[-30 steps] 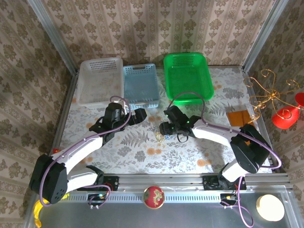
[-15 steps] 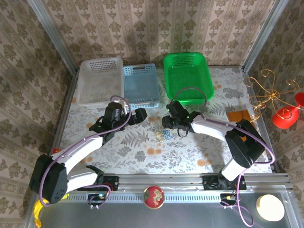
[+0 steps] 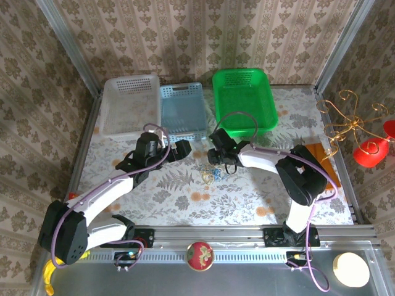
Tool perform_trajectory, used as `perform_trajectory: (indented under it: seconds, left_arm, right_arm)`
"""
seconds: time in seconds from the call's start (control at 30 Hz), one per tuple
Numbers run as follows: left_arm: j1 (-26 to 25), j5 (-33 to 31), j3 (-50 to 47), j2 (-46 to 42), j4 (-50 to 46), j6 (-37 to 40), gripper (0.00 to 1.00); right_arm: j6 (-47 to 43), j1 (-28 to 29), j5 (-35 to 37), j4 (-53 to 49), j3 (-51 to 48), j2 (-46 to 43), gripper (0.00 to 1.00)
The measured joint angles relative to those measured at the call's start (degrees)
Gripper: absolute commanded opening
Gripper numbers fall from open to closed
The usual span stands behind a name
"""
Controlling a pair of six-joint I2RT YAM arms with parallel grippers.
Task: Untangle the cables
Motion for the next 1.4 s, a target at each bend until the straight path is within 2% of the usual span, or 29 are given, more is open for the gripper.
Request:
perform_trajectory:
  seconds: [0.1,0.3,0.57,0.7,1.0,1.4]
  left_arm:
    - [0.00,0.11,0.17,0.00,0.02,0.00,1.00]
    - [0.00,0.28,0.33,0.00,0.00,0.02,1.00]
    - [0.00,2.03,-0.35,-0.07,2.73,2.47,0.99]
    - [0.00,4.11,-1.86,-0.39,5.97,5.05,0.94]
    - [-0.09,10.47,-2.08,0.13,11.32,13.49,0.75]
    - [-5.33,15.76,-1.44,6.19,15.15,21.70,0.70]
  right_arm:
    - [-0.94,0.00,0.26,-0.09,0.11,0.26,0.00]
    - [-1.81,0.00,0.63,-1.33,0.48,-1.70,0.00]
    - [-1.51,0.00,-1.14,-2.60,0.48,-15.74,0.00]
    - [-0.50,0.07,-2.97,-2.62,0.48,-20.70,0.00]
    - [0.76,0.04,-6.10,-3.17,0.48,-24.76,0.00]
    - [2.73,0.07,-9.53,-3.26,0.48,-28.09,0.00]
